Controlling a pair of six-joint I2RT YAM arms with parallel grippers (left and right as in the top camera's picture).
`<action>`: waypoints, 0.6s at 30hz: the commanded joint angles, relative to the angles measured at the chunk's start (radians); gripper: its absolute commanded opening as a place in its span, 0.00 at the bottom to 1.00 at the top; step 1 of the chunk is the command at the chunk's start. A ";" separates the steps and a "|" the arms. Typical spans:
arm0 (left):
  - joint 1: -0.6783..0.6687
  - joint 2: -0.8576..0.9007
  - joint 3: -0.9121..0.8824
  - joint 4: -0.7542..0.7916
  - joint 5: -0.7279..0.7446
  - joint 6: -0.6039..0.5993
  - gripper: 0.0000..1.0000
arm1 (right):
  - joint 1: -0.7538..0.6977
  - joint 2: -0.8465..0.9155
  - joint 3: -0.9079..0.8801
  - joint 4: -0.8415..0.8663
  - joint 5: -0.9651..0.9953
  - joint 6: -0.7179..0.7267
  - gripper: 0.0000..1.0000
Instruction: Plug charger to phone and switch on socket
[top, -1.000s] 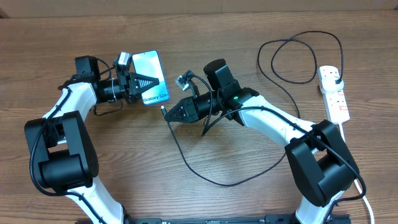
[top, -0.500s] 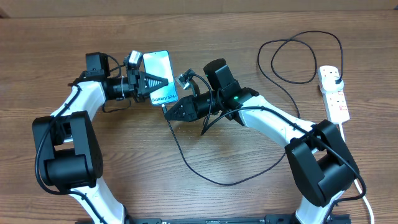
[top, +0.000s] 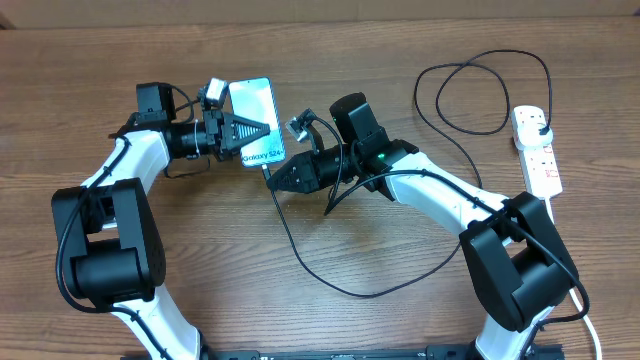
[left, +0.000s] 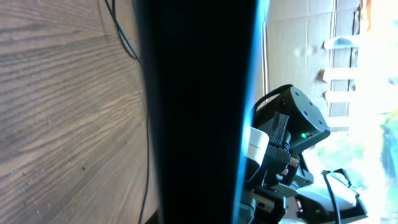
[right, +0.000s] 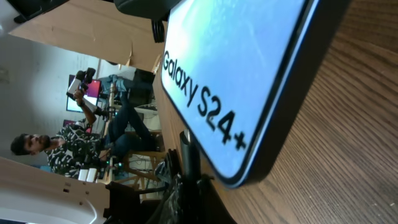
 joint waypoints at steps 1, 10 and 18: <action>0.002 -0.031 0.003 0.019 0.050 0.001 0.04 | -0.008 -0.019 -0.006 0.009 0.014 0.001 0.04; 0.002 -0.031 0.003 0.018 0.050 -0.003 0.04 | -0.009 -0.019 -0.006 0.010 0.039 0.001 0.04; 0.002 -0.031 0.003 0.018 0.050 -0.002 0.04 | -0.009 -0.019 -0.006 0.025 0.043 0.002 0.04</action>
